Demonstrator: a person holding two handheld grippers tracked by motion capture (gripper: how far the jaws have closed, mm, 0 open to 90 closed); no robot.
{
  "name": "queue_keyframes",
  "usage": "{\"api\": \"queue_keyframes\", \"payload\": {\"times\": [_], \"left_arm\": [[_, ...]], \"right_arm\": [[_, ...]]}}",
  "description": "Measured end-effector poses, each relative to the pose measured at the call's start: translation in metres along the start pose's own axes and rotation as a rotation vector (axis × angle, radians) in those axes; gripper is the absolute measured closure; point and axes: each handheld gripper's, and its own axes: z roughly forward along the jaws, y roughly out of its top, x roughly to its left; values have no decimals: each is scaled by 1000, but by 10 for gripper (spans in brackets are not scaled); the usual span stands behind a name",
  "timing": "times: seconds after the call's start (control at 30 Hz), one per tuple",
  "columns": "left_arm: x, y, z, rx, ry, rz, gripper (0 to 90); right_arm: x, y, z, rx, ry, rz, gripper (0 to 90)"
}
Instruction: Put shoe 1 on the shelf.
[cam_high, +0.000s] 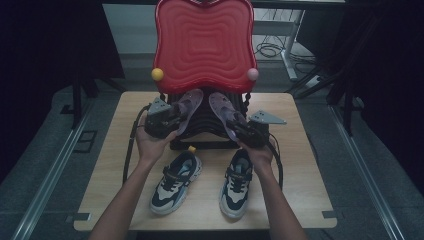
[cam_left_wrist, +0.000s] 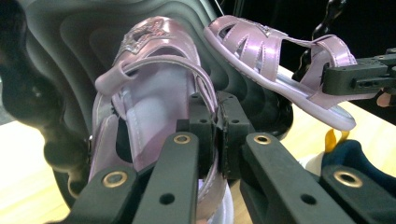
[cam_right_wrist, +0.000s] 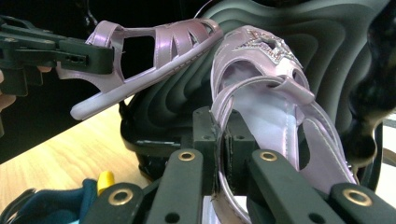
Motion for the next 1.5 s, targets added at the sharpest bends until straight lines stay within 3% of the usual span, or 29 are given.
{"api": "queue_keyframes", "payload": {"times": [0.37, 0.53, 0.57, 0.67, 0.77, 0.8, 0.87, 1.1, 1.23, 1.37, 1.5], "left_arm": [[3, -1, 21, -3, 10, 0, 863], [4, 1, 28, 2, 52, 15, 863], [7, 3, 30, -2, 34, 31, 863], [7, 6, 33, -13, 45, 15, 863], [10, 7, 37, -26, 43, 35, 863], [9, 6, 38, -31, 54, 16, 862], [11, 4, 39, -36, 54, 22, 863], [5, -2, 46, -60, 68, 45, 862], [-1, -6, 51, -52, 68, 66, 862], [-1, -12, 55, -32, 77, 81, 861], [-1, -22, 59, 9, 81, 94, 852]], "right_arm": [[4, 6, 23, -4, -47, -42, 858], [3, 9, 32, -9, -74, -58, 858], [3, 10, 33, -12, -77, -56, 858], [4, 13, 39, -15, -99, -65, 858], [6, 17, 44, -20, -122, -91, 858], [7, 19, 49, -17, -137, -103, 858], [6, 19, 51, -18, -143, -105, 858], [11, 13, 61, -11, -172, -155, 858], [11, 8, 65, 15, -188, -175, 853], [4, 0, 68, 60, -174, -163, 844], [7, -1, 70, 76, -172, -178, 838]]}}
